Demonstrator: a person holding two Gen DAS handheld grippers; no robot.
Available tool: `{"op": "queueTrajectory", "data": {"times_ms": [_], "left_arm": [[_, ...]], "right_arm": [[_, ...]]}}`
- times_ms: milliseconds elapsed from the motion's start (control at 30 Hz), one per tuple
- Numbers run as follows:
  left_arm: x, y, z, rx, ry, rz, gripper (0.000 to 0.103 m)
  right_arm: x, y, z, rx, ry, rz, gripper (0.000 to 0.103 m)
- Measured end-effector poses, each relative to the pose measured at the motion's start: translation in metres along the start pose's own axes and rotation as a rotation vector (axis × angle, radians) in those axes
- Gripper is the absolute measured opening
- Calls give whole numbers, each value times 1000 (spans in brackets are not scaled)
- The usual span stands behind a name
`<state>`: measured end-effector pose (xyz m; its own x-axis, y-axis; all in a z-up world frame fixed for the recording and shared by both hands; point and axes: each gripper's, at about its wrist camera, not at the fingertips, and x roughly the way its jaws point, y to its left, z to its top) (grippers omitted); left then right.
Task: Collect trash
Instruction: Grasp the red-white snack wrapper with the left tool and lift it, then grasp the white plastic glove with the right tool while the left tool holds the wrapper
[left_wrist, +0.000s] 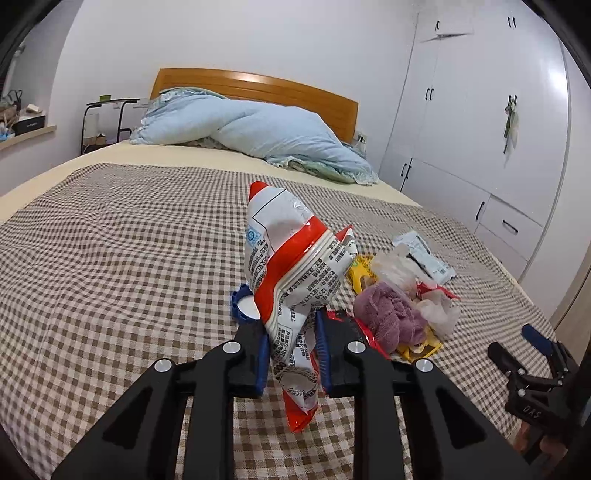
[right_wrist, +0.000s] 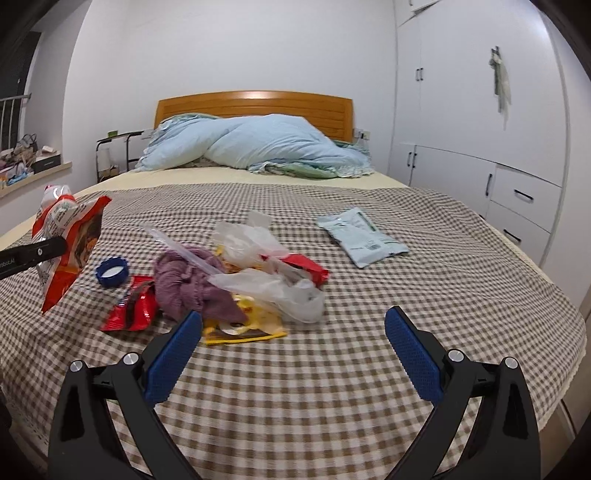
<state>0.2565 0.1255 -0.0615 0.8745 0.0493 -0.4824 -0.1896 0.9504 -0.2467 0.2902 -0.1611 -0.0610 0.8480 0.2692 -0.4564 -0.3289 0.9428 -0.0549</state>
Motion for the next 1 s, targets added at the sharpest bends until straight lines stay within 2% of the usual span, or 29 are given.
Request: {"op": "queueTrajectory", "data": {"times_ms": [167,300,500,600,633,700,767,833,867,1000], "left_arm": [[0,2,0,-9,3,-3,17],[5,2,-2,-19,19,-10,17],[13,-1,0,-26,27,-16,17],[19,-6,0,-36,31,-28,17],[20,-7,0,-36,32,-31,17],[26,-14,-1,-27,38,-36,17],[30,-18,-3,-16,47,-41,17],[34,-21,-4,-12,52,-43,17],[35,-22,-4,-13,54,-44,17],[37,-23,-5,-15,60,-44,17]], "right_arm": [[12,13,11,-54,22,-48,95],[39,0,20,-27,92,-73,95],[83,-17,20,-24,189,-57,95],[98,-23,20,6,235,9,93],[102,-25,21,19,241,36,89],[110,-28,21,38,267,78,68],[121,-30,18,67,318,137,60],[124,-37,17,129,332,206,43],[124,-40,16,145,331,213,27],[116,-42,15,157,317,226,11]]}}
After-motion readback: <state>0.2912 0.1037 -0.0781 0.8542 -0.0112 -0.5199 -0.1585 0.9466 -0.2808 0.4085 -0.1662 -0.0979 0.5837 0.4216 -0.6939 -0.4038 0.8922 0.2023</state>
